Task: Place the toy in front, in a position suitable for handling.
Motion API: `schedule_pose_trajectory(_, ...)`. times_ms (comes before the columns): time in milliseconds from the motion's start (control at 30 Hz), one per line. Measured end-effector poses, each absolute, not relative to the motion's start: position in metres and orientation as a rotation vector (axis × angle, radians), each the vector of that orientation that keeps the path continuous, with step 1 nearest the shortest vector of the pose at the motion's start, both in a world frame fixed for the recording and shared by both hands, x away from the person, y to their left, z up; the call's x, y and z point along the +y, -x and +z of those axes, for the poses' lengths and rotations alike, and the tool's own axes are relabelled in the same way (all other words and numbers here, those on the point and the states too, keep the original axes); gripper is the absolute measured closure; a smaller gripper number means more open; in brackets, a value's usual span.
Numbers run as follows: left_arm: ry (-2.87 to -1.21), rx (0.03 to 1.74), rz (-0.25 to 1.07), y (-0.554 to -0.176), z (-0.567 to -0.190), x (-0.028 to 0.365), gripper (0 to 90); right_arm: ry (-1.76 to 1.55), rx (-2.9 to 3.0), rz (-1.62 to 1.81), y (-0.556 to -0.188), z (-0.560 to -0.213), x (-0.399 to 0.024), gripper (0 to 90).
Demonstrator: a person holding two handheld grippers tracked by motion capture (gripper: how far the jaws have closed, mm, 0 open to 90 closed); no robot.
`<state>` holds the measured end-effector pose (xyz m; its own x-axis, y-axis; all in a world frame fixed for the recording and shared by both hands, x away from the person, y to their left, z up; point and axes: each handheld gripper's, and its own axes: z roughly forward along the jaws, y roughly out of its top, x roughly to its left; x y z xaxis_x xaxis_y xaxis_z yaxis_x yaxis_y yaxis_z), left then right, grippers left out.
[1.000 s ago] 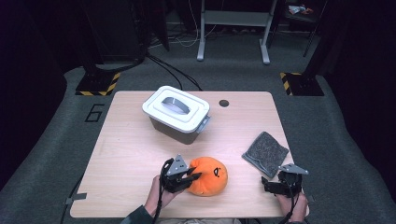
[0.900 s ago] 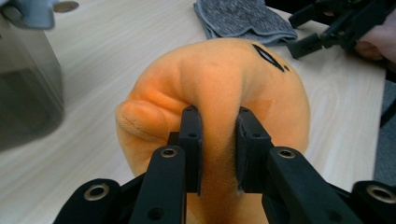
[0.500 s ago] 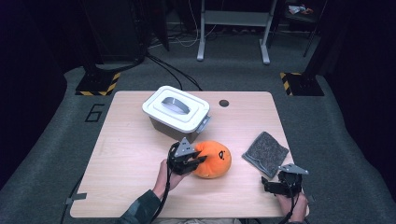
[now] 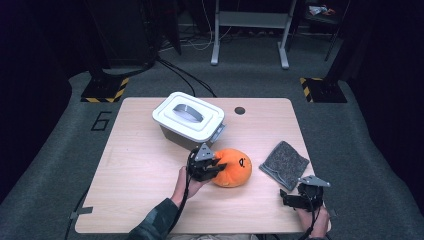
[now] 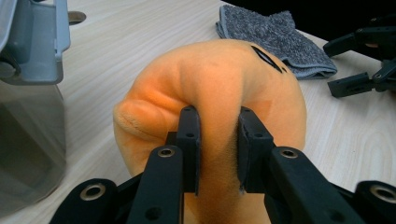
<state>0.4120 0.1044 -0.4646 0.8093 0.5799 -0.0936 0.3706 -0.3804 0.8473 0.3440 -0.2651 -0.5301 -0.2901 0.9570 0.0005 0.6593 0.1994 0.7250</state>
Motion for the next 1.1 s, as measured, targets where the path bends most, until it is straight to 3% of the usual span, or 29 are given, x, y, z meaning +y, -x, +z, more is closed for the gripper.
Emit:
schedule_pose_trajectory(367,-1.998,0.707,0.226,-0.417,-0.472,0.099,70.7,-1.502,2.025,0.869,-0.344,-0.530,-0.265,2.9)
schedule_pose_trajectory(700,-1.979,0.723,0.231,-0.412,-0.463,0.109,38.2,-1.503,2.025,0.870,-0.344,-0.530,-0.265,2.9)
schedule_pose_trajectory(1100,-1.993,0.723,0.284,-0.393,-0.462,0.123,30.0,-1.503,2.025,0.870,-0.344,-0.530,-0.265,2.9)
